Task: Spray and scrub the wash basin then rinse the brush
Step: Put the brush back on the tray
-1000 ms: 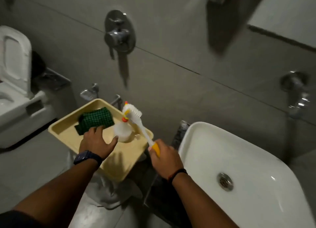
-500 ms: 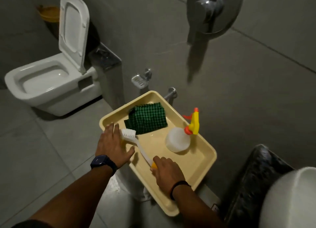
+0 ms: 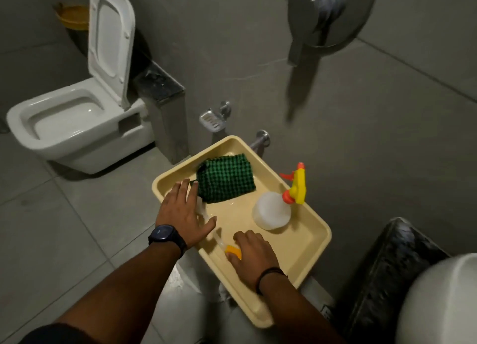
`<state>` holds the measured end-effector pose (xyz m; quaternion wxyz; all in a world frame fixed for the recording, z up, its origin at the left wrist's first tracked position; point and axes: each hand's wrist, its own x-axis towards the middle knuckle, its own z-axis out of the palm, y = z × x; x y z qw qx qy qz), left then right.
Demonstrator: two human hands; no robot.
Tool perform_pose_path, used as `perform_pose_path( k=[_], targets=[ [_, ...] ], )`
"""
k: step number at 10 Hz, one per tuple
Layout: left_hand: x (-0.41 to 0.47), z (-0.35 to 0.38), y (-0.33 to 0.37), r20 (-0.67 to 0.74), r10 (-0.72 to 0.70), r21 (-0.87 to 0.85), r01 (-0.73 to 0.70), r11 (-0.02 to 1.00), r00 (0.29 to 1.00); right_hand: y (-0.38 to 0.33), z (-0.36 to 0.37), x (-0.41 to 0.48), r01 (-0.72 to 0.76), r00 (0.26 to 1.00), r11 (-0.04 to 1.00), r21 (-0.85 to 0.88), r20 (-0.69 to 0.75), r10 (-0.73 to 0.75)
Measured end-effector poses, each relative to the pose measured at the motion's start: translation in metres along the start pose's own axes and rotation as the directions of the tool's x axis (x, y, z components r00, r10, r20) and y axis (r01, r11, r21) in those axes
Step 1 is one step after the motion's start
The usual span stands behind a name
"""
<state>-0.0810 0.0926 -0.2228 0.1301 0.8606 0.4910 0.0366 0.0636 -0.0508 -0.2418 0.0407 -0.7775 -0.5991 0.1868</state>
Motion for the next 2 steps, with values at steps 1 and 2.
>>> perform_pose_path(
  k=[1, 2],
  targets=[
    [0.005, -0.027, 0.036, -0.042, 0.047, -0.057, -0.049, 0.997, 0.998, 0.005, -0.043, -0.015, -0.054, 0.983, 0.976, 0.209, -0.161, 0.089],
    [0.011, -0.062, 0.084, -0.118, 0.105, -0.11, -0.119, 0.987, 0.987, 0.006, -0.114, -0.037, -0.003, 0.866, 0.872, 0.489, -0.435, 0.247]
  ],
)
